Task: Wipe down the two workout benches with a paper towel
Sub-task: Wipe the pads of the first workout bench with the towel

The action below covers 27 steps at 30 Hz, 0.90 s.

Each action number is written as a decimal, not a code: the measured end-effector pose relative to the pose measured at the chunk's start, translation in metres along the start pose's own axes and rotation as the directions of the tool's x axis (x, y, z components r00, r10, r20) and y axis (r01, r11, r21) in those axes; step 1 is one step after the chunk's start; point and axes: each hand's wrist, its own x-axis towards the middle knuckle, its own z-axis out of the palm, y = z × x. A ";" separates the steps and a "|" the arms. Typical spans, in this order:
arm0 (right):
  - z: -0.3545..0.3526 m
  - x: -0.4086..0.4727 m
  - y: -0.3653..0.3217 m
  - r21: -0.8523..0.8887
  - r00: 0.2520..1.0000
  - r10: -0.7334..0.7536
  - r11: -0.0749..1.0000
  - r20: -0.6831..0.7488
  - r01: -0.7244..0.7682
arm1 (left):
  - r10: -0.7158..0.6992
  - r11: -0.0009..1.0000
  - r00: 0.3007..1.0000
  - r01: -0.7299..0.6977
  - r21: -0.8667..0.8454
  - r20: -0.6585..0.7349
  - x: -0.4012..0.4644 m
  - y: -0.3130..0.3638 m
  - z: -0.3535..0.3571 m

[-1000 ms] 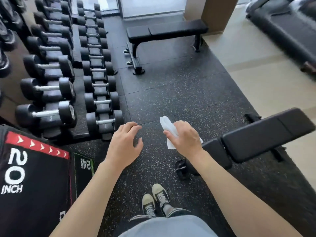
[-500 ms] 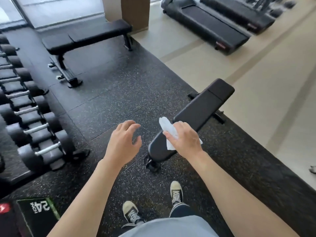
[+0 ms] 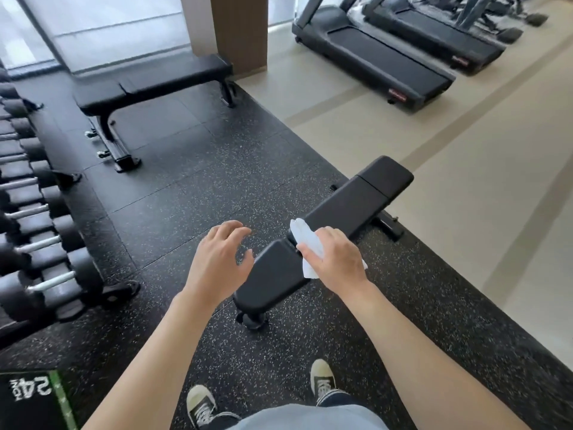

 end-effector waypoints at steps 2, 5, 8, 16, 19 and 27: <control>-0.003 0.006 0.030 0.032 0.999 -0.036 0.999 0.022 0.036 | -0.034 0.999 0.999 0.034 0.023 -0.013 0.004 0.019 0.015; -0.006 0.012 0.062 0.070 0.993 -0.103 0.993 0.060 0.098 | -0.087 0.995 0.994 0.090 0.042 -0.058 0.002 0.043 0.031; -0.007 0.014 0.079 0.095 0.982 -0.154 0.985 0.109 0.144 | -0.162 0.985 0.982 0.167 0.042 -0.094 -0.009 0.063 0.040; 0.005 0.003 0.076 0.145 0.957 -0.225 0.969 0.186 0.200 | -0.272 0.961 0.948 0.276 0.003 -0.166 -0.042 0.063 0.059; 0.017 -0.005 0.069 0.137 0.945 -0.246 0.966 0.218 0.220 | -0.318 0.947 0.932 0.319 -0.020 -0.173 -0.054 0.047 0.070; 0.088 -0.016 0.054 0.205 0.930 -0.296 0.945 0.216 0.253 | -0.383 0.923 0.914 0.384 -0.023 -0.135 -0.090 -0.003 0.122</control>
